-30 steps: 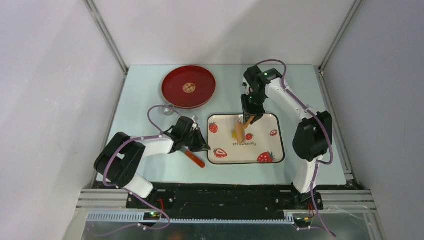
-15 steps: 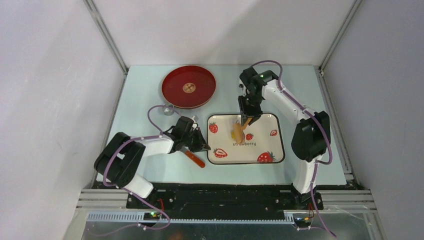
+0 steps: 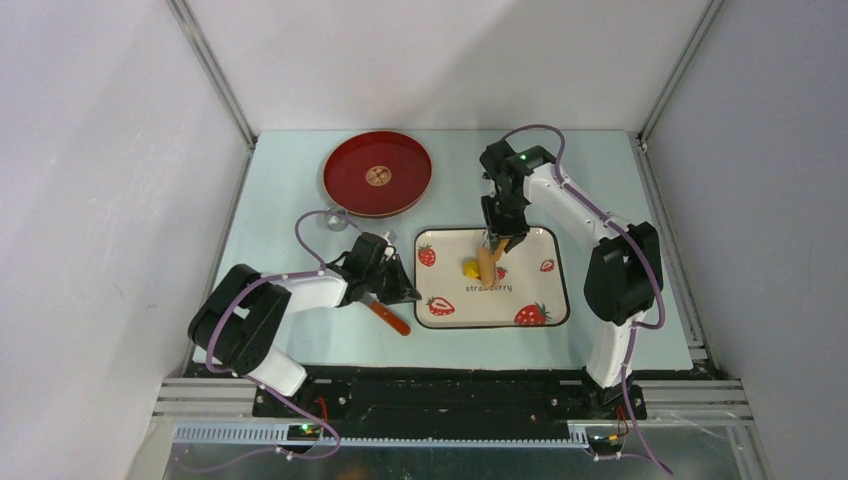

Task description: Roll out the dumpling wrappers from the dough

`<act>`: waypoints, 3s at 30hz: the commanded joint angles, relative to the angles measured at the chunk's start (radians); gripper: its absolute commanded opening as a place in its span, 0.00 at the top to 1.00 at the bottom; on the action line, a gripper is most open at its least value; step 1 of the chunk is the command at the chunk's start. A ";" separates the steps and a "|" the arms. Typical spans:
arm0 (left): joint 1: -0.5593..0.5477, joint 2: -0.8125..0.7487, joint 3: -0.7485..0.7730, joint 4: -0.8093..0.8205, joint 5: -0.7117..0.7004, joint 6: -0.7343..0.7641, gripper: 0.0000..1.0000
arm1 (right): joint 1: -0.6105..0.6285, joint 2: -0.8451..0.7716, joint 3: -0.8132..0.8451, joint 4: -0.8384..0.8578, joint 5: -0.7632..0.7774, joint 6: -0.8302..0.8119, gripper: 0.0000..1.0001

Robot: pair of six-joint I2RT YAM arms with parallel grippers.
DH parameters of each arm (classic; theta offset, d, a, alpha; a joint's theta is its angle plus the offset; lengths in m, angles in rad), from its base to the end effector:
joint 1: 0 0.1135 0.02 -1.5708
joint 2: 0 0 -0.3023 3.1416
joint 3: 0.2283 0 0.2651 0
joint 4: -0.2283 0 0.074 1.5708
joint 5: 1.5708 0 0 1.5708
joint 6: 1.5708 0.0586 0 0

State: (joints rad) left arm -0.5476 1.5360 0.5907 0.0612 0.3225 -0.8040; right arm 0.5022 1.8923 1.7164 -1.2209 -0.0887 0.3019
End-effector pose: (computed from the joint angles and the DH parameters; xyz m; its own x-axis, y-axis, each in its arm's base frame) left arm 0.2392 -0.1676 0.1412 -0.9373 -0.2284 -0.2634 -0.0138 0.7792 -0.6266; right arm 0.3509 0.1986 0.2838 -0.9708 -0.1952 -0.1394 -0.2139 0.9675 0.1348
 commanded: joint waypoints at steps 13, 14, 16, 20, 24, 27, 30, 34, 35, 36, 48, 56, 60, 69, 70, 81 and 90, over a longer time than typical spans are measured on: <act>-0.006 0.024 -0.010 -0.003 -0.020 0.022 1.00 | 0.037 -0.092 0.115 -0.002 0.201 0.037 1.00; -0.006 0.025 -0.010 -0.003 -0.019 0.022 1.00 | 0.038 -0.094 0.140 -0.010 0.204 0.034 1.00; -0.006 0.026 -0.009 -0.003 -0.019 0.022 1.00 | 0.042 -0.094 0.176 -0.028 0.201 0.032 1.00; -0.006 0.026 -0.009 -0.003 -0.020 0.023 1.00 | 0.056 -0.069 0.231 -0.051 0.163 0.028 1.00; -0.006 0.024 -0.009 -0.003 -0.021 0.022 1.00 | 0.076 -0.034 0.237 -0.047 0.115 0.029 1.00; -0.005 0.024 -0.010 -0.004 -0.020 0.022 1.00 | 0.085 -0.018 0.213 -0.034 0.087 0.031 1.00; -0.006 0.024 -0.011 -0.003 -0.020 0.022 1.00 | 0.088 -0.014 0.177 -0.001 0.051 0.032 1.00; -0.006 0.026 -0.009 -0.003 -0.019 0.022 1.00 | 0.087 -0.015 0.128 0.028 0.044 0.032 1.00; -0.006 0.026 -0.009 -0.003 -0.019 0.022 1.00 | 0.087 -0.014 0.121 0.032 0.043 0.033 1.00; -0.005 0.026 -0.009 -0.003 -0.019 0.022 1.00 | 0.087 -0.011 0.113 0.036 0.043 0.032 1.00; -0.005 0.025 -0.009 -0.003 -0.019 0.022 1.00 | 0.087 0.001 0.053 0.070 0.069 0.025 1.00; -0.006 0.026 -0.009 -0.003 -0.019 0.022 1.00 | 0.091 -0.005 0.024 0.090 0.040 0.025 1.00; -0.006 0.027 -0.009 -0.003 -0.018 0.022 1.00 | 0.102 -0.005 0.013 0.102 0.025 0.026 1.00; -0.005 0.028 -0.008 -0.003 -0.018 0.022 1.00 | 0.119 0.018 -0.022 0.118 0.050 0.030 1.00; -0.006 0.028 -0.008 -0.003 -0.018 0.023 1.00 | 0.120 0.020 -0.026 0.124 0.045 0.029 1.00; -0.006 0.028 -0.008 -0.003 -0.017 0.021 1.00 | 0.162 0.066 -0.072 0.141 0.084 0.038 1.00; -0.006 0.030 -0.007 -0.004 -0.016 0.022 1.00 | 0.176 0.082 -0.133 0.162 0.089 0.043 1.00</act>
State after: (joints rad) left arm -0.5476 1.5394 0.5907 0.0673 0.3248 -0.8043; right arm 0.6460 1.8591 1.6833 -1.1053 0.0391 0.3210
